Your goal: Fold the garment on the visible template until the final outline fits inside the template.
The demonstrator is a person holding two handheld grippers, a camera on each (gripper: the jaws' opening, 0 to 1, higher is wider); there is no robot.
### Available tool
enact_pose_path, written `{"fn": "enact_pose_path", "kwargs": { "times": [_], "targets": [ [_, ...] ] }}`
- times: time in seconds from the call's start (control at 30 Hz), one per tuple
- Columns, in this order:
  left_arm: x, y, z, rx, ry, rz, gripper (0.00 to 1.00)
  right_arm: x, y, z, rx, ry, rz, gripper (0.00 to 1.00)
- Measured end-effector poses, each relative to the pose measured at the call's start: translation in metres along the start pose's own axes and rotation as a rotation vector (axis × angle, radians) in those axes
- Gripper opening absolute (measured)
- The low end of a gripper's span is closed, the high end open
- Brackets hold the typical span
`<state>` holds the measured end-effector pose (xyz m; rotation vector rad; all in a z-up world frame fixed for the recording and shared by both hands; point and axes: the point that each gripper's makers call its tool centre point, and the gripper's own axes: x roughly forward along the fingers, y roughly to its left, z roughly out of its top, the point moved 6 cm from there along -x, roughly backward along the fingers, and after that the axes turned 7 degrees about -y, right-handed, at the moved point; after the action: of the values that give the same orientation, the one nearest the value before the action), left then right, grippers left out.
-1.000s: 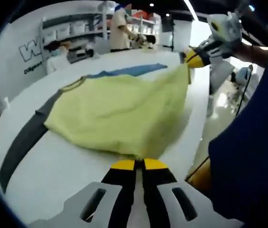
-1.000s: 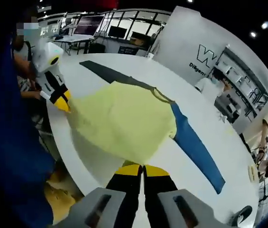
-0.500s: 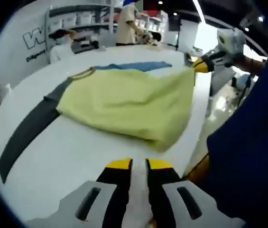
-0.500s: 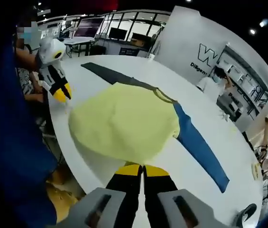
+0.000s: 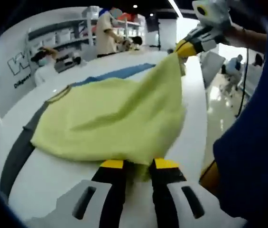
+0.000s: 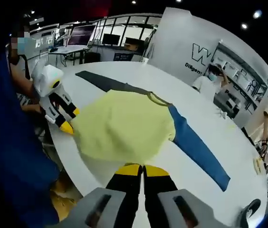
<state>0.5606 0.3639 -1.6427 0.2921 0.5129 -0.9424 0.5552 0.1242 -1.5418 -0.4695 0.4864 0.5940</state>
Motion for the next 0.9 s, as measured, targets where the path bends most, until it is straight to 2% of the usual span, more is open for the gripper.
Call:
{"fn": "enact_pose_path", "kwargs": {
  "times": [0.03, 0.1, 0.33, 0.5, 0.67, 0.77, 0.83, 0.9],
  "targets": [
    [-0.001, 0.000, 0.000, 0.000, -0.003, -0.001, 0.05, 0.000, 0.000, -0.001, 0.000, 0.000, 0.000, 0.00],
    [-0.009, 0.000, 0.003, -0.057, 0.002, -0.017, 0.05, -0.002, -0.001, -0.001, 0.004, -0.001, -0.005, 0.00],
    [-0.037, 0.007, 0.004, -0.119, 0.030, -0.056, 0.05, -0.002, 0.002, -0.001, 0.019, -0.006, 0.003, 0.00],
    [-0.055, 0.024, 0.006, -0.189, 0.047, -0.097, 0.05, 0.001, 0.001, 0.001, 0.012, -0.010, 0.008, 0.00],
    [-0.069, 0.039, 0.010, -0.195, 0.066, -0.105, 0.03, 0.002, 0.001, 0.004, 0.018, -0.021, 0.015, 0.00],
    [-0.075, 0.038, 0.009, -0.220, 0.104, -0.139, 0.03, 0.002, 0.005, 0.004, 0.018, -0.027, 0.035, 0.00],
    [-0.077, 0.037, 0.008, -0.213, 0.115, -0.143, 0.03, 0.002, 0.007, 0.003, 0.012, -0.023, 0.041, 0.00],
    [-0.083, 0.034, 0.005, -0.196, 0.152, -0.161, 0.03, 0.002, 0.009, 0.001, 0.003, -0.018, 0.047, 0.00]
  ]
}}
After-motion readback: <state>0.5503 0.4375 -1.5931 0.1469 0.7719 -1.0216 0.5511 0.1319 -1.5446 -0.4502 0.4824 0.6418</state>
